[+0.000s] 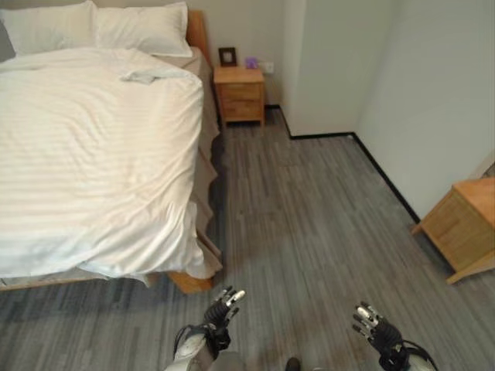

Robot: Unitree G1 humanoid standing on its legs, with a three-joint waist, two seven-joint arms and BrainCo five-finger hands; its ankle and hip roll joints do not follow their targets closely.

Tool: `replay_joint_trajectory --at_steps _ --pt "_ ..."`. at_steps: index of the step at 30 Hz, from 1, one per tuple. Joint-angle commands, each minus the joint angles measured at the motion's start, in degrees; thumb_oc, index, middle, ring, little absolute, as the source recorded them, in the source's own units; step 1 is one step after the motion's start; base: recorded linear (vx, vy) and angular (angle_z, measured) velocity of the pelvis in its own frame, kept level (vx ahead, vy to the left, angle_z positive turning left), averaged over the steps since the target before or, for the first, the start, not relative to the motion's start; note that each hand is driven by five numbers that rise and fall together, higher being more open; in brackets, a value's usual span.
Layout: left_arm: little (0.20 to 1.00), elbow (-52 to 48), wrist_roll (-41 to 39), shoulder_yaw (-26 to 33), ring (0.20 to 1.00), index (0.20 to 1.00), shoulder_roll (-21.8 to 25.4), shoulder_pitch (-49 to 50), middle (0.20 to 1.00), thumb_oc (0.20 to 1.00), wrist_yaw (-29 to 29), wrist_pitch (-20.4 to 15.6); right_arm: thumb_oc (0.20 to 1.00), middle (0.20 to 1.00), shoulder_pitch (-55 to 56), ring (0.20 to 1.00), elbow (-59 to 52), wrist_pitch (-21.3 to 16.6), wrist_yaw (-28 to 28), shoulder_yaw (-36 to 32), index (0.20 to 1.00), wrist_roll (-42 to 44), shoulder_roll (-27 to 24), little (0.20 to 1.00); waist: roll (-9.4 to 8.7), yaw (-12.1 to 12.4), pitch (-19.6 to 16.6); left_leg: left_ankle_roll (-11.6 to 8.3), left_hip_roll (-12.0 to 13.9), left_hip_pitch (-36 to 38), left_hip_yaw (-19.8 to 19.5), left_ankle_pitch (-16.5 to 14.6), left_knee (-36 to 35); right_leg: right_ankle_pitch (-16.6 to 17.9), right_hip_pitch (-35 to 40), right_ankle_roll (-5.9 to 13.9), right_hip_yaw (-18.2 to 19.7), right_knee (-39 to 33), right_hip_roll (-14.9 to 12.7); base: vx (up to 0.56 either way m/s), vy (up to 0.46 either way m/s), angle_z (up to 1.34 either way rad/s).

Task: Making the bed.

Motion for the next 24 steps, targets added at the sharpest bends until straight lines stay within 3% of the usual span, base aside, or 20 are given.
replay_joint_trajectory --at_steps 1,6,11,13,15,16,17,18,19,22,24 --pt "1.0 -2.92 2.43 -0.43 1.0 1.0 2.04 -3.92 1.0 1.0 -1.03 -2.48 1.0 1.0 -2.37 1.0 -5.47 -1.26 2.78 0.14 1.0 -1.64 1.24 1.0 1.17 0.29 0.49 3.4 -0.1 4.75 -0.16 -1.69 -6.27 0.02 -0.19 6.48 4.17 2.3 -3.3 0.01 0.0 0.23" --pt "1.0 -2.9 2.42 -2.21 1.0 1.0 1.56 -5.61 1.0 1.0 -0.38 -2.7 1.0 1.0 -3.12 1.0 -4.45 -1.43 1.77 1.05 1.0 -2.43 1.91 1.0 1.57 -0.57 -0.21 3.74 -0.27 7.01 -0.86 -1.32 -9.42 -0.26 0.0 6.36 3.77 2.63 -3.06 0.05 0.04 0.16" --pt "1.0 -3.67 0.15 0.51 1.0 1.0 1.88 -5.32 1.0 1.0 1.54 -3.47 1.0 1.0 -6.36 1.0 -4.47 -1.92 1.52 2.15 1.0 -4.95 1.91 1.0 0.85 1.19 -0.39 4.93 -0.94 8.1 -1.92 -3.11 -8.53 -1.1 0.87 6.68 2.59 4.4 -4.23 0.05 0.049 -0.04" --pt "1.0 -3.27 -1.48 1.8 1.0 1.0 1.42 -5.46 1.0 1.0 2.11 -3.55 1.0 1.0 -7.34 1.0 -4.69 -2.13 1.32 2.55 1.0 -6.79 1.79 1.0 0.68 1.99 -0.29 5.69 -1.42 8.55 -2.99 -3.87 -8.35 -1.26 -0.55 7.41 2.43 8.78 -4.77 0.0 0.054 0.09" --pt "1.0 -4.29 -1.18 2.28 1.0 1.0 1.89 -5.95 1.0 1.0 2.68 -3.97 1.0 1.0 -8.68 1.0 -4.68 -2.42 0.67 2.5 1.0 -7.97 1.84 1.0 0.81 2.01 0.89 6.44 -1.17 8.99 -2.58 -4.18 -8.28 0.48 -4.3 9.5 2.89 16.58 -5.24 -0.04 0.058 0.14" --pt "1.0 -4.29 -1.18 2.29 1.0 1.0 1.89 -5.96 1.0 1.0 2.68 -3.96 1.0 1.0 -8.7 1.0 -4.67 -2.42 0.66 2.5 1.0 -7.98 1.84 1.0 0.78 2.06 0.88 6.46 -1.2 8.96 -2.51 -4.19 -8.27 0.42 -4.43 9.52 2.97 16.73 -5.28 -0.05 0.035 0.13" --pt "1.0 -4.65 -0.19 1.5 1.0 1.0 3.18 -7.6 1.0 1.0 2.99 -4.29 1.0 1.0 -9.8 1.0 -3.9 -2.83 -0.09 1.78 1.0 -6.63 2.71 1.0 1.17 1.14 2.24 6.68 -0.81 9.05 -4.16 -4.02 -7.96 1.28 -7.11 11.06 6.24 22.38 -4.29 0.0 0.009 0.16" --pt "1.0 -4.77 -0.01 1.32 1.0 1.0 3.5 -8.05 1.0 1.0 3.07 -4.38 1.0 1.0 -9.84 1.0 -3.87 -2.99 -0.28 1.49 1.0 -5.74 3.18 1.0 1.14 0.75 2.43 6.64 -0.78 9.49 -5.14 -4.04 -8.28 1.14 -7.95 10.86 8.17 22.85 -3.39 0.03 -0.002 0.37" --pt "1.0 -5.31 0.09 1.32 1.0 1.0 3.77 -8.39 1.0 1.0 3.14 -4.42 1.0 1.0 -9.46 1.0 -4.27 -3.0 -0.24 1.14 1.0 -4.62 3.6 1.0 1.21 0.51 2.3 6.42 -0.59 9.9 -5.93 -4.11 -8.66 0.72 -8.47 10.4 9.19 21.51 -3.1 0.08 -0.036 0.58" --pt "1.0 -6.02 -0.04 1.69 1.0 1.0 4.04 -8.41 1.0 1.0 3.13 -4.48 1.0 1.0 -8.62 1.0 -4.41 -2.82 0.28 1.13 1.0 -4.39 3.54 1.0 1.13 0.65 1.94 5.98 -0.04 10.48 -6.51 -4.44 -8.77 0.39 -8.01 9.24 7.42 17.73 -4.37 0.08 -0.067 0.57" --pt "1.0 -5.79 0.43 2.39 1.0 1.0 4.04 -7.89 1.0 1.0 3.1 -4.73 1.0 1.0 -7.33 1.0 -4.36 -2.34 1.26 1.54 1.0 -6.07 2.49 1.0 -0.25 1.47 1.27 5.04 -0.27 9.57 -7.36 -5.22 -7.74 -0.9 -4.08 8.22 4.96 9.48 -5.2 0.1 -0.14 0.23"
